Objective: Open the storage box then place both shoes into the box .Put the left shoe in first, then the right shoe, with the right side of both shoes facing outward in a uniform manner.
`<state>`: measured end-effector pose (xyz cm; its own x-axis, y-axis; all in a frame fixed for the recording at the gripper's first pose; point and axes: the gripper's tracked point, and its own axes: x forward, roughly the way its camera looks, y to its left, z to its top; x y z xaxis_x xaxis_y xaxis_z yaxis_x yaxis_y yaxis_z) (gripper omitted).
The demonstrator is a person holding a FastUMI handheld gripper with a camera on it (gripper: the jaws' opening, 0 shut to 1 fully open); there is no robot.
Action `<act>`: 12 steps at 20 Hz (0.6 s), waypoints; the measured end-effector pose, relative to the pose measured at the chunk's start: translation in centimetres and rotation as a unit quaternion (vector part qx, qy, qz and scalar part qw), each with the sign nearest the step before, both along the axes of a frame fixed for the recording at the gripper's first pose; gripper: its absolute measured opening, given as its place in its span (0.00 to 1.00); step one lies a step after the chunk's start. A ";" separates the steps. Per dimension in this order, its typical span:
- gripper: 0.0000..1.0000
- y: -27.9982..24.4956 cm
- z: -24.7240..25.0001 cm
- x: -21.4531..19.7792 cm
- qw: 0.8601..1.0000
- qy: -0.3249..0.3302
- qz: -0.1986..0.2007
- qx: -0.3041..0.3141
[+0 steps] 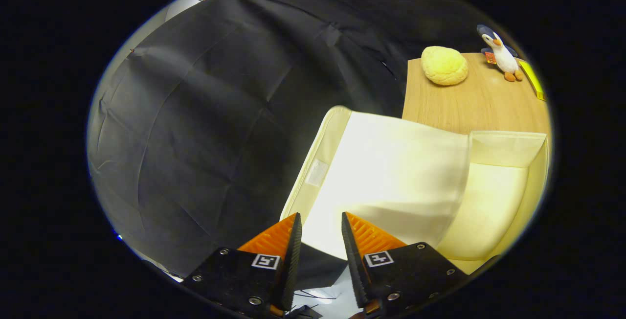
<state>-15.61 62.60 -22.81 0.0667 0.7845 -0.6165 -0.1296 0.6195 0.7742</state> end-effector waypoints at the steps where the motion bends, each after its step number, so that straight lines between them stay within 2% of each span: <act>1: 0.55 -1.3 0.0 0.2 1.000 -0.010 -0.004 -0.007; 6: 0.70 -11.4 -2.5 2.1 0.996 -0.057 -0.030 -0.063; 9: 0.80 -17.6 -3.8 3.3 0.988 -0.106 -0.043 -0.106; 12: 0.83 -23.6 -5.0 3.4 0.976 -0.146 -0.040 -0.157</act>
<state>-12.21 39.02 -27.82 0.3282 0.5453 -0.7713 -0.2584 0.8372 0.4820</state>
